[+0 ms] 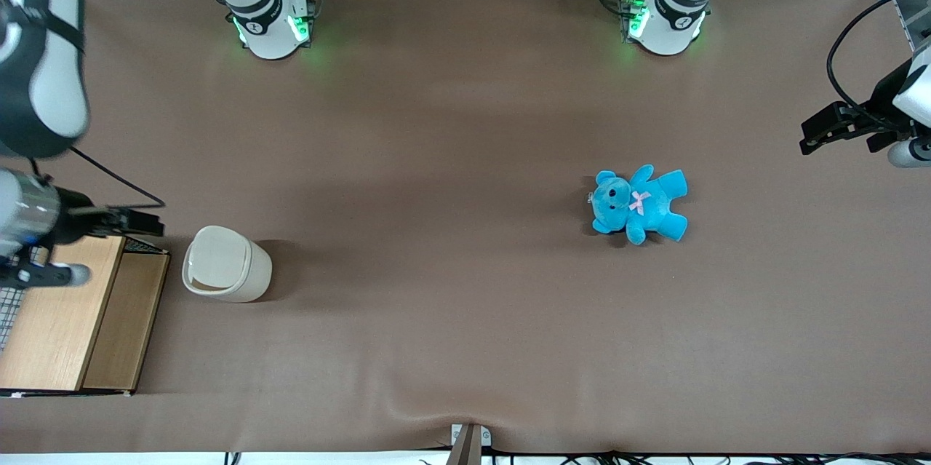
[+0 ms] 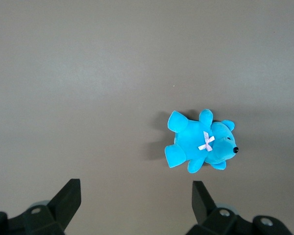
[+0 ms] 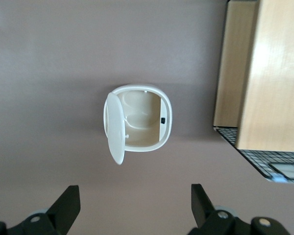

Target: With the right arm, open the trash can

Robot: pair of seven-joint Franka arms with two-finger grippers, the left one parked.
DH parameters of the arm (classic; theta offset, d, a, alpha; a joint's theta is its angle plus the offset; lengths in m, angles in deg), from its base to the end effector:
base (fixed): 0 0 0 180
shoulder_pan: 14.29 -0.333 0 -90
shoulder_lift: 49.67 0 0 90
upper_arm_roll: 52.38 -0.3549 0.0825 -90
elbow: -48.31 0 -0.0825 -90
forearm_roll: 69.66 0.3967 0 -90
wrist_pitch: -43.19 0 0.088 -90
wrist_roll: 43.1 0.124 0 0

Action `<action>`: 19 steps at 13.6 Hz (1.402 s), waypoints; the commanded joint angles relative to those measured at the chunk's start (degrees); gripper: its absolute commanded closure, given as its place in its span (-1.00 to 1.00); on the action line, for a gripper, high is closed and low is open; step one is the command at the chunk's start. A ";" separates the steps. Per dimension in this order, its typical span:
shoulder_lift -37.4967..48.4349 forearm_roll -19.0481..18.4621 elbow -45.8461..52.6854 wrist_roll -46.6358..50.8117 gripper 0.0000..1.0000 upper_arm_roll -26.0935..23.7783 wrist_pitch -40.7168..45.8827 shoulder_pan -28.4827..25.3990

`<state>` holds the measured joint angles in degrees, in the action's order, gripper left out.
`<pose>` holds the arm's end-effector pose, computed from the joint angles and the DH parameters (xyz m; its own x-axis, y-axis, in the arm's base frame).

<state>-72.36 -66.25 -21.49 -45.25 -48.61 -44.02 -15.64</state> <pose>0.6890 -0.0122 0.5627 0.9960 0.0011 -0.0899 -0.0023 -0.9993 -0.0375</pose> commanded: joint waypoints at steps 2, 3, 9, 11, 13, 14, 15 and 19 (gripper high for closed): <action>6.77 0.54 -1.13 0.13 -1.00 -0.17 3.78 1.52; 8.52 0.54 -2.00 0.13 -1.00 -0.17 4.93 1.61; 20.30 0.11 -15.88 0.04 -1.00 0.10 3.10 1.96; 20.84 0.10 -16.25 0.04 -1.00 -0.17 3.36 3.19; 21.54 0.10 -16.33 -0.13 -1.00 -0.08 4.06 3.28; 22.24 0.02 -16.60 -0.14 -1.00 -0.08 4.41 3.28; 22.16 -0.25 -16.60 -0.14 -1.00 -0.08 4.15 3.28; 21.72 -2.96 -15.99 -0.05 -1.00 -0.17 3.80 3.28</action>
<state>-52.21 -67.61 -35.77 -45.27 -48.01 -39.42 -13.21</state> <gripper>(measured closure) 0.000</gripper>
